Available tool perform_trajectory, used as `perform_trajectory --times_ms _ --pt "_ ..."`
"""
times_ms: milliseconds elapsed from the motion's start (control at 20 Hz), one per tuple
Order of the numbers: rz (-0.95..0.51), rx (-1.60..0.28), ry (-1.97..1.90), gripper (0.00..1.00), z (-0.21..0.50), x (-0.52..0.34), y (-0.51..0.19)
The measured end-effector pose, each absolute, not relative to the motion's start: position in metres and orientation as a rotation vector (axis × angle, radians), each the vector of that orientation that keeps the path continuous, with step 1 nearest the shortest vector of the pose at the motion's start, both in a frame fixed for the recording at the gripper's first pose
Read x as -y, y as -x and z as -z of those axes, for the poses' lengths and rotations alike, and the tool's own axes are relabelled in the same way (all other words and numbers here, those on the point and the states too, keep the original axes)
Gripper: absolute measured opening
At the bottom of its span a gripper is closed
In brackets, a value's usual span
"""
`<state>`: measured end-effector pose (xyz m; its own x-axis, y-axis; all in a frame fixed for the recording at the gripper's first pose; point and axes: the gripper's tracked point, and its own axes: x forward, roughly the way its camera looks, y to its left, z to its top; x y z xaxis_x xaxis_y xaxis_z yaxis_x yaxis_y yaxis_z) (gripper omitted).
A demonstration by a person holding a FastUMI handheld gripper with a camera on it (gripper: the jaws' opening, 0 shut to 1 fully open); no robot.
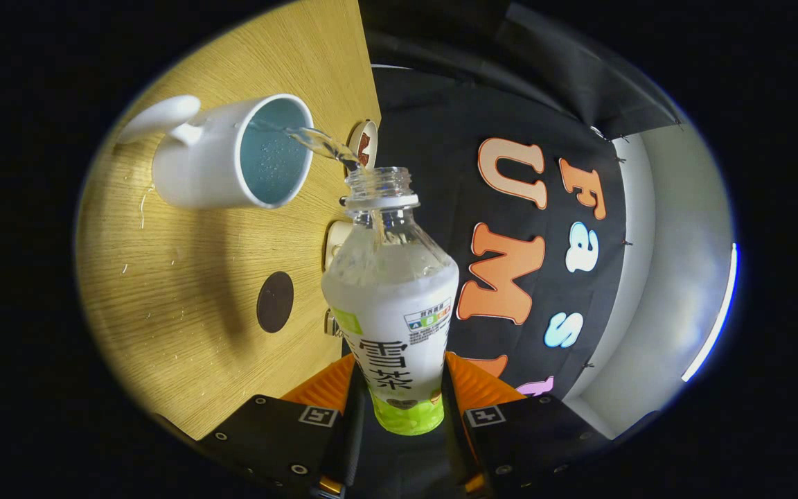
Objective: Take the bottle from table, then pour the juice into the cup, finally place the bottle on the coaster
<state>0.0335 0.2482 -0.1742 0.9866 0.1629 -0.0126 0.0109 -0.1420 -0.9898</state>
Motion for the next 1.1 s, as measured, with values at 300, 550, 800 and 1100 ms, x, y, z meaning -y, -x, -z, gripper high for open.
perform_trajectory --times_ms 300,550,800,1100 --pt "-0.131 0.128 1.742 0.52 0.173 -0.246 -0.036" --pt "-0.129 0.141 1.75 0.52 0.17 -0.247 -0.034" --pt "-0.133 0.145 1.772 0.52 0.168 -0.25 -0.035" --pt "-0.133 0.144 1.8 0.52 0.164 -0.251 -0.035"
